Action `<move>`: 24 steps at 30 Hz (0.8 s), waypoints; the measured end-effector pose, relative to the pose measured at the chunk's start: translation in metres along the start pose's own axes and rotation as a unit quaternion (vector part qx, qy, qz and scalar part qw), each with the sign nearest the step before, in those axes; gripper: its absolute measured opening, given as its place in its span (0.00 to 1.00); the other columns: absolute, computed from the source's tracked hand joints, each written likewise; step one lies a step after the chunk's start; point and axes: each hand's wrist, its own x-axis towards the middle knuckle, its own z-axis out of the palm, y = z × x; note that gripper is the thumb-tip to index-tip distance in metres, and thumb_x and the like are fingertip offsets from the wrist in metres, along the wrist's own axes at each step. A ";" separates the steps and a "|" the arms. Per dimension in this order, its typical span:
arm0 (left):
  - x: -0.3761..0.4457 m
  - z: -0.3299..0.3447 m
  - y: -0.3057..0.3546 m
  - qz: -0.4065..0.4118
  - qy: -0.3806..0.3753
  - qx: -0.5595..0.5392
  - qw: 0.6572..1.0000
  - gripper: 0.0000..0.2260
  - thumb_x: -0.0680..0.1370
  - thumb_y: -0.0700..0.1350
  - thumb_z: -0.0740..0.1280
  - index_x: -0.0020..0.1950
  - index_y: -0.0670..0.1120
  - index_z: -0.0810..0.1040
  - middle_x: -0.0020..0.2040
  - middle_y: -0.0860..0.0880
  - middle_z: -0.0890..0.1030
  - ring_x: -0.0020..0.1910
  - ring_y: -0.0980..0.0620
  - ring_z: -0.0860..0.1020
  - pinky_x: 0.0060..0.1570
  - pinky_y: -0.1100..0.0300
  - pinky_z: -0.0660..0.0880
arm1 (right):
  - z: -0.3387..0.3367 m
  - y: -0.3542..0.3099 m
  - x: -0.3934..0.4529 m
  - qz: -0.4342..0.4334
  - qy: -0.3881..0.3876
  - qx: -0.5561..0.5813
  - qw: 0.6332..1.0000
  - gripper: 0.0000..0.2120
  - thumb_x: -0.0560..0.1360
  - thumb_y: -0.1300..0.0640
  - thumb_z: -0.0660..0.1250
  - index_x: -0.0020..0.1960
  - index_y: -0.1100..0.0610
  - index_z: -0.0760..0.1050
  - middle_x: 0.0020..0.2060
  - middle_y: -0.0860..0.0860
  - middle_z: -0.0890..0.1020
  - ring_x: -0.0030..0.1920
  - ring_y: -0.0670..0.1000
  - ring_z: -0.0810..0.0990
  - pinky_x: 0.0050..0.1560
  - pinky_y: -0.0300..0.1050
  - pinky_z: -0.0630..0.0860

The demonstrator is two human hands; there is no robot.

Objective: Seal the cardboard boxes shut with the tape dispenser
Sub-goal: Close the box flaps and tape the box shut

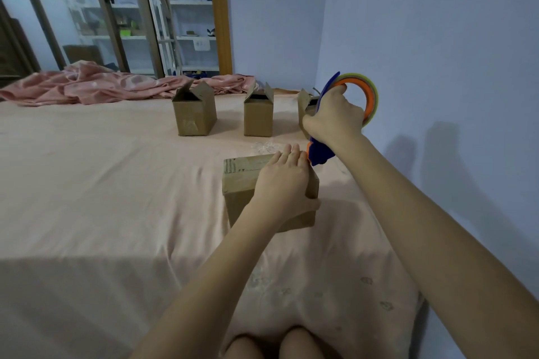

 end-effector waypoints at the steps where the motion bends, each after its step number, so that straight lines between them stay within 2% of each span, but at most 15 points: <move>1: 0.000 0.001 0.000 0.001 -0.001 -0.001 1.000 0.45 0.73 0.63 0.65 0.77 0.40 0.47 0.78 0.41 0.49 0.77 0.45 0.48 0.74 0.53 0.45 | -0.001 -0.001 0.001 -0.008 -0.008 -0.005 1.000 0.24 0.70 0.56 0.67 0.60 0.63 0.61 0.40 0.52 0.71 0.37 0.54 0.71 0.37 0.46 0.65; 5: 0.003 0.001 -0.001 0.005 -0.008 -0.004 1.000 0.46 0.73 0.64 0.65 0.77 0.40 0.46 0.78 0.42 0.48 0.77 0.46 0.47 0.73 0.53 0.45 | -0.005 -0.002 0.004 -0.015 -0.039 -0.014 0.999 0.24 0.69 0.57 0.68 0.59 0.62 0.61 0.42 0.53 0.71 0.38 0.55 0.71 0.38 0.46 0.65; 11: 0.004 0.002 -0.001 0.007 -0.012 0.000 1.000 0.46 0.73 0.64 0.65 0.77 0.41 0.46 0.78 0.42 0.49 0.77 0.46 0.48 0.73 0.53 0.45 | -0.004 -0.001 0.008 -0.004 -0.060 -0.009 0.998 0.26 0.69 0.57 0.69 0.62 0.62 0.60 0.44 0.54 0.71 0.40 0.54 0.72 0.39 0.46 0.67; 18: 0.004 0.000 -0.001 0.007 -0.012 -0.004 1.000 0.46 0.73 0.64 0.66 0.77 0.41 0.46 0.78 0.42 0.49 0.77 0.46 0.48 0.73 0.53 0.45 | -0.002 -0.006 0.009 -0.040 -0.038 -0.028 0.998 0.25 0.69 0.58 0.68 0.59 0.63 0.61 0.42 0.54 0.72 0.39 0.54 0.72 0.38 0.46 0.65; 24: 0.004 -0.001 0.000 0.007 -0.011 -0.001 1.000 0.46 0.73 0.63 0.66 0.77 0.40 0.46 0.78 0.42 0.50 0.77 0.46 0.48 0.74 0.53 0.46 | 0.000 -0.014 0.004 -0.102 -0.005 -0.106 0.989 0.26 0.68 0.57 0.68 0.60 0.64 0.60 0.40 0.54 0.74 0.36 0.53 0.72 0.33 0.45 0.65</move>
